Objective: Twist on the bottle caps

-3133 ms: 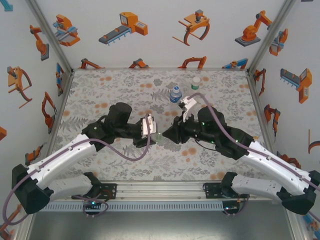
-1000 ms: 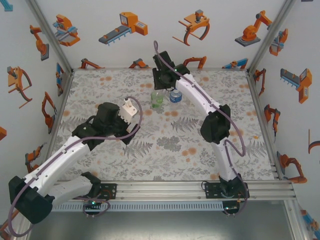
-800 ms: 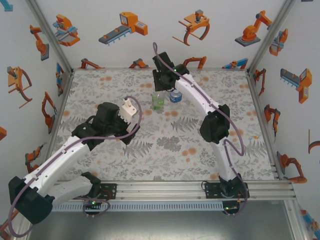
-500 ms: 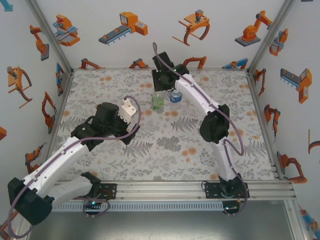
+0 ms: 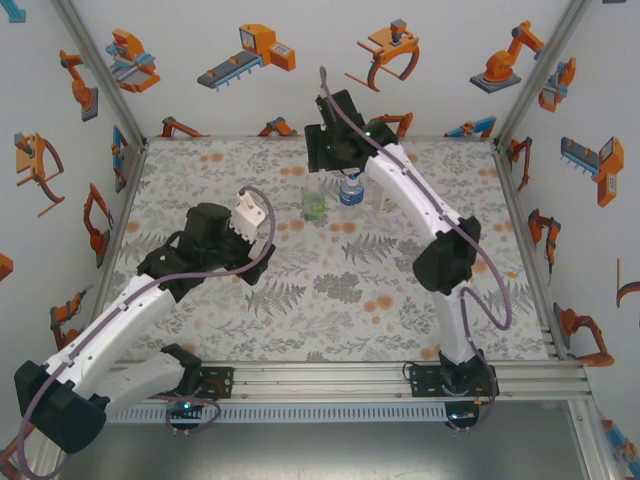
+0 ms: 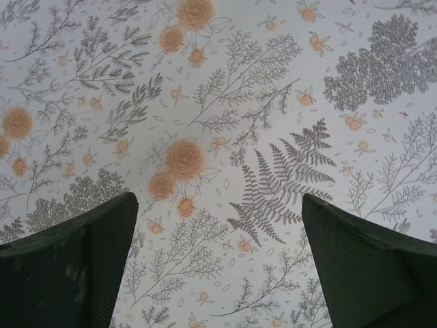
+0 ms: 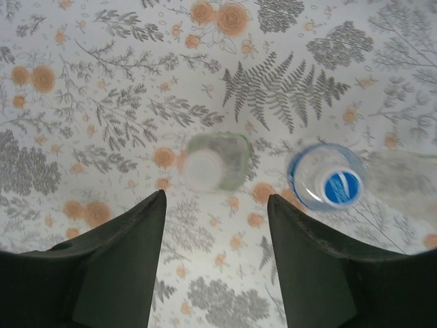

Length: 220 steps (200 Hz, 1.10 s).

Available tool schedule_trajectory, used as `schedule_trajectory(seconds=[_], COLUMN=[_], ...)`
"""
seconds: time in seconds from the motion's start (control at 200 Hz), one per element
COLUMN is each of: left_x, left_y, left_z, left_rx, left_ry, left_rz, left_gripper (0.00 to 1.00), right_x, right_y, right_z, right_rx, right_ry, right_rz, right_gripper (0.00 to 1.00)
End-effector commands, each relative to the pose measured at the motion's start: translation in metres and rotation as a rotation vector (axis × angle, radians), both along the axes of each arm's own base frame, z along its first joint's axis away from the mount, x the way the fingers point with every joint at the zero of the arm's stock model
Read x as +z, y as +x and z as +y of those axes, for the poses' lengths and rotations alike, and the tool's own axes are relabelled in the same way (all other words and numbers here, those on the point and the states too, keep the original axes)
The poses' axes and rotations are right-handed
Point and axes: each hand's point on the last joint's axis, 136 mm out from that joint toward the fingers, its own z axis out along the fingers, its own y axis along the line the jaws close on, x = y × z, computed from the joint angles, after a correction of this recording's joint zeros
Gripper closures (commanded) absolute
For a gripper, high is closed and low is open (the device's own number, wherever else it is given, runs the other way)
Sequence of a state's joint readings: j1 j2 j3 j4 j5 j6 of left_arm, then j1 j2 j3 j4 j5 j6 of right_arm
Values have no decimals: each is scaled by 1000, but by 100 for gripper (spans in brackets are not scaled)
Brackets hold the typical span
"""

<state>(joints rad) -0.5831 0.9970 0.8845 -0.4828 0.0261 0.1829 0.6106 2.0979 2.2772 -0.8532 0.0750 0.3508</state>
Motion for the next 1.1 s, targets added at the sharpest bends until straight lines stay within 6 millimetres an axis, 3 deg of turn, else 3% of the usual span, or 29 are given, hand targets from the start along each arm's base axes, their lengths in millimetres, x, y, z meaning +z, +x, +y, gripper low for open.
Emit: schedule_trajectory(seconds=[0.0, 0.095, 0.21, 0.365, 0.471, 0.686, 0.881, 1.096], left_x=[17, 20, 13, -15, -33, -62, -87, -106], left_y=[15, 30, 47, 70, 82, 100, 124, 131], left_z=[8, 19, 35, 68, 93, 114, 121, 152], left_rx=[99, 202, 324, 494, 605, 632, 606, 662], left_ry=[-74, -108, -109, 13, 65, 62, 10, -108], left_rz=[-30, -44, -66, -101, -154, -252, -269, -286], left_gripper=[3, 3, 3, 3, 3, 3, 3, 3], right_x=[40, 43, 37, 12, -18, -86, -138, -157], right_y=[-12, -23, -36, -52, -63, -81, -89, -90], right_z=[-39, -70, -109, -169, -211, -282, -319, -337], right_rx=[-54, -102, -159, -249, -321, -420, -462, -514], right_ry=[-6, -30, -59, -112, -150, -218, -260, -170], right_rz=[-81, -98, -127, -182, -194, -231, -296, -403], right_gripper=[37, 27, 1, 1, 1, 1, 0, 0])
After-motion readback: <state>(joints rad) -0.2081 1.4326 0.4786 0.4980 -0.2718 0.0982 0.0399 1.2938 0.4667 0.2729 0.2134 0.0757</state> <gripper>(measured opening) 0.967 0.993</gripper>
